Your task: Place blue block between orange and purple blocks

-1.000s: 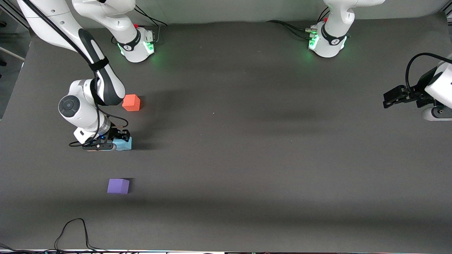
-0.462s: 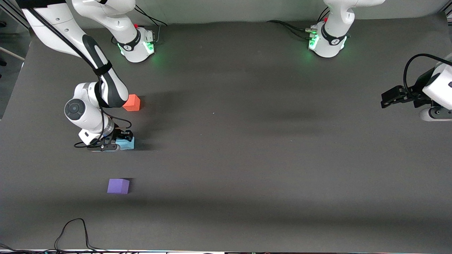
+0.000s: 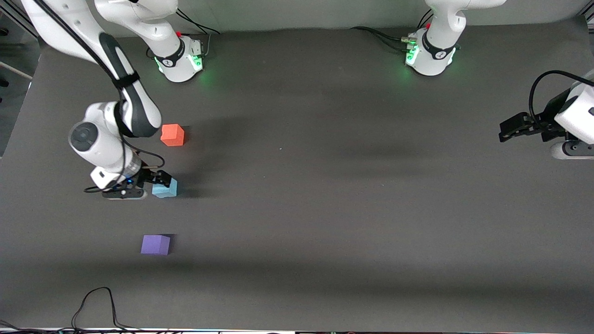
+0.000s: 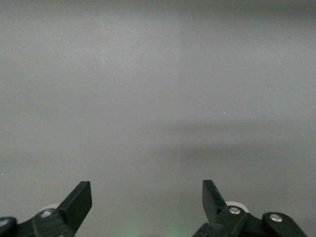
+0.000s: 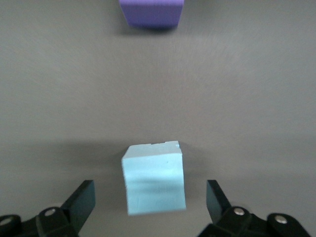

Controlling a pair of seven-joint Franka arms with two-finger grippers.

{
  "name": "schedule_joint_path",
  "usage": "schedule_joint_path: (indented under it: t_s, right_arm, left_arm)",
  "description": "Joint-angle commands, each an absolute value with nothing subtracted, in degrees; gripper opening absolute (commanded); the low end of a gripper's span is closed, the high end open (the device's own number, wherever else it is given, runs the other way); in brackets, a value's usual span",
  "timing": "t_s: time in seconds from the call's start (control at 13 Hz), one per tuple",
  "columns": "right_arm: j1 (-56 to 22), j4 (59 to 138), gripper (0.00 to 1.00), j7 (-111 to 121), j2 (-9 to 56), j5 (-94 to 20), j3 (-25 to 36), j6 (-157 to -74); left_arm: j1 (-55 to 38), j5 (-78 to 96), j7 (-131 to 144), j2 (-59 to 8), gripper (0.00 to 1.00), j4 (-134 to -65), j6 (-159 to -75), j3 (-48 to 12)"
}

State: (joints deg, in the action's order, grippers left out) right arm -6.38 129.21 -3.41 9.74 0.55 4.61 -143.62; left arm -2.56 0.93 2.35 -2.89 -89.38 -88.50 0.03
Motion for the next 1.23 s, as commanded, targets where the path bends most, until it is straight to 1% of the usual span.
schedule_joint_path:
  t_s: [0.0, 0.15, 0.31, 0.46, 0.54, 0.77, 0.92, 1.15]
  right_arm:
    - [-6.9, 130.3, 1.0, -3.1, -2.9, -0.7, 5.1, -135.8]
    - [-6.9, 127.5, 1.0, -2.9, -8.3, -0.7, 5.0, -128.2]
    - [-6.9, 122.6, 1.0, -3.2, -12.0, -0.7, 4.9, -117.7]
    - [-6.9, 120.8, 1.0, -2.8, -16.9, -0.7, 5.2, -112.3]
    - [-6.9, 118.9, 1.0, -2.7, -18.6, -0.6, 5.2, -108.1]
    - [-6.8, 109.7, 1.0, -3.0, -19.3, -0.6, 5.2, -95.7]
    - [-6.9, 106.5, 1.0, -3.0, -19.2, -0.6, 5.1, -92.5]
    - [-6.8, 106.1, 1.0, -2.5, -19.0, -0.6, 5.2, -92.3]
  left_arm:
    - [-3.2, 1.5, 1.8, -1.7, 1.0, -90.0, -88.4, 0.8]
    - [-3.2, 1.6, 1.8, -1.7, 1.0, -90.1, -88.5, 0.9]
    - [-3.2, 1.6, 1.8, -1.7, 1.0, -90.1, -88.7, 0.9]
    - [-3.2, 1.6, 1.8, -1.7, 1.0, -90.1, -88.8, 0.9]
    - [-3.2, 1.6, 1.8, -1.8, 1.0, -90.1, -88.8, 0.8]
    - [-3.2, 1.6, 1.8, -1.8, 1.0, -90.1, -88.9, 0.9]
    - [-3.2, 1.6, 1.8, -1.8, 1.0, -90.1, -89.0, 0.9]
    - [-3.2, 1.6, 1.8, -1.8, 1.0, -90.1, -89.0, 0.9]
